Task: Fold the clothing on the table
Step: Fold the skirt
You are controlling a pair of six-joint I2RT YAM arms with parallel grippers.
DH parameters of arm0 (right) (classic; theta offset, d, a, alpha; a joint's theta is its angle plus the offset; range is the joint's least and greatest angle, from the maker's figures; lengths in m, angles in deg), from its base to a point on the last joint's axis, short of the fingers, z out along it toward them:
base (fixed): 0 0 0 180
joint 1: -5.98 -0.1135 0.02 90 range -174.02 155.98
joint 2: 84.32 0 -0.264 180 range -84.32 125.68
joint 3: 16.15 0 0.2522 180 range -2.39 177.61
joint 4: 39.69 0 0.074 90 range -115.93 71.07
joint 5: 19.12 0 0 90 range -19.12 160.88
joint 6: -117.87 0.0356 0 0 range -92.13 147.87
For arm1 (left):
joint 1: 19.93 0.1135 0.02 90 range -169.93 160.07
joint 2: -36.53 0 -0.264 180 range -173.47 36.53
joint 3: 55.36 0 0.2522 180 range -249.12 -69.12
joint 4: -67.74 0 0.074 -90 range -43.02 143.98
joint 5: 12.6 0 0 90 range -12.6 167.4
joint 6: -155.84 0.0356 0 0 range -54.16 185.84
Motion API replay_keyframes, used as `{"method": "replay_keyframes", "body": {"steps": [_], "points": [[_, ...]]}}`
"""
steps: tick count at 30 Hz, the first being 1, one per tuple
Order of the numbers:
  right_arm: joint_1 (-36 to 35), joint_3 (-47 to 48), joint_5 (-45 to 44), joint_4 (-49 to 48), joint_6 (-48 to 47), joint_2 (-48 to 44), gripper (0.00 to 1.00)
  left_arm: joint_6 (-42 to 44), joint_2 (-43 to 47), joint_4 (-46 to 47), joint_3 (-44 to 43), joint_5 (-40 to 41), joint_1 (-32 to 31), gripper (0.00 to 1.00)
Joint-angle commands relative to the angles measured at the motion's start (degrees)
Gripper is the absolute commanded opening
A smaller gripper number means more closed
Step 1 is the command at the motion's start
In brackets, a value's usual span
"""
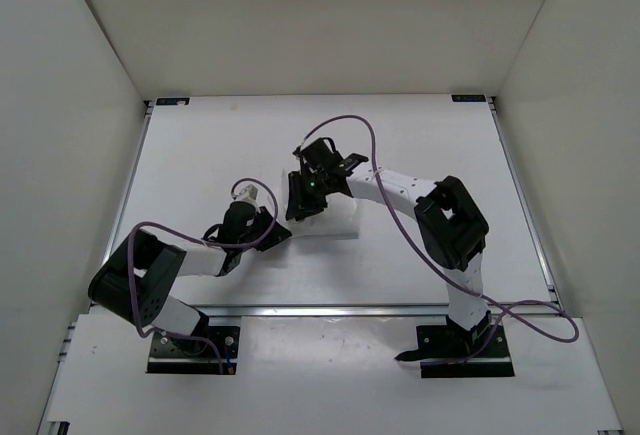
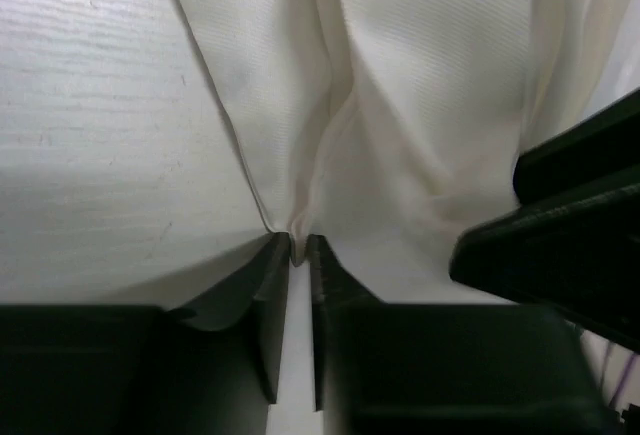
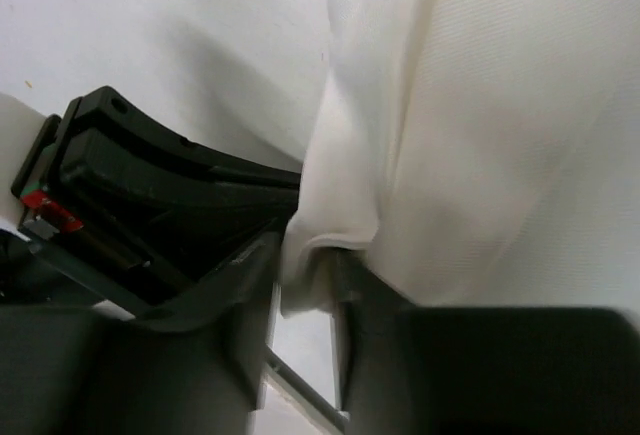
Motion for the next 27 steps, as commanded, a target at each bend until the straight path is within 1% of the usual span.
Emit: {"method": "replay_keyframes", "body": {"steps": [1,2,3,5,7,8,9,10,12,13,15,16,18,20,21,23,25,27], "points": [[-0.7,3.9,0.7,2.8,-2.0,-1.5,0.33,-0.4,3.5,1.4,1.9,-3.2,2.1,0.28],[-0.8,3.2,0.8,3.1,-1.9,-3.6,0.38,-0.6,4.7,1.5,2.5,-3.6,2.5,0.37],[-0.7,2.0,0.6,3.0,-2.3,-6.0,0.40,-0.6,5.5,0.8,3.0,-4.3,3.0,0.40],[-0.1,-0.6,0.3,2.1,-2.6,-10.3,0.44,-1.6,9.3,-0.8,5.4,-4.4,4.5,0.42],[1.0,-3.8,1.4,0.0,-2.4,-15.7,0.45,-2.1,12.8,-3.1,6.8,-3.1,5.0,0.44],[1.8,-5.8,1.6,-0.7,-2.1,-16.6,0.45,-2.4,14.8,-4.6,7.8,-3.4,5.4,0.44],[3.3,-7.6,2.1,-1.7,-1.7,-18.8,0.46,-2.2,16.0,-7.1,7.6,-4.0,5.9,0.46],[4.1,-8.9,2.7,-2.1,-2.4,-20.6,0.46,-1.5,17.7,-7.6,7.4,-4.2,6.4,0.48],[6.4,-11.9,3.0,-2.5,-2.5,-23.2,0.46,-1.0,20.6,-11.2,7.0,-5.8,7.3,0.49],[7.1,-14.0,3.0,-3.4,-2.7,-25.1,0.46,-0.6,22.8,-12.4,6.7,-6.6,7.8,0.52],[9.8,-17.4,3.5,-6.4,-2.7,-27.6,0.46,-0.3,26.2,-15.6,5.9,-8.1,9.0,0.67],[10.8,-19.9,4.4,-8.9,-2.6,-28.5,0.47,0.2,28.7,-18.2,5.2,-8.9,9.8,0.70],[13.5,-22.4,6.4,-11.3,-2.2,-29.5,0.48,1.1,32.6,-22.5,3.3,-9.4,11.7,0.82],[14.5,-22.0,7.4,-10.6,-2.7,-28.9,0.48,2.6,37.7,-25.7,2.0,-9.4,12.2,0.99],[14.4,-21.5,7.2,-10.1,-3.2,-28.7,0.48,3.2,39.4,-27.6,1.0,-9.5,12.7,0.99],[14.1,-21.9,6.1,-10.0,-3.6,-29.3,0.48,5.4,39.8,-30.5,-1.0,-11.1,13.6,0.98],[14.1,-24.1,6.6,-11.9,-3.2,-30.3,0.48,8.0,38.5,-35.2,-4.1,-12.1,13.9,0.98],[13.9,-25.9,5.8,-13.5,-2.0,-31.3,0.48,10.4,36.6,-36.9,-5.4,-13.4,12.6,0.98]]}}
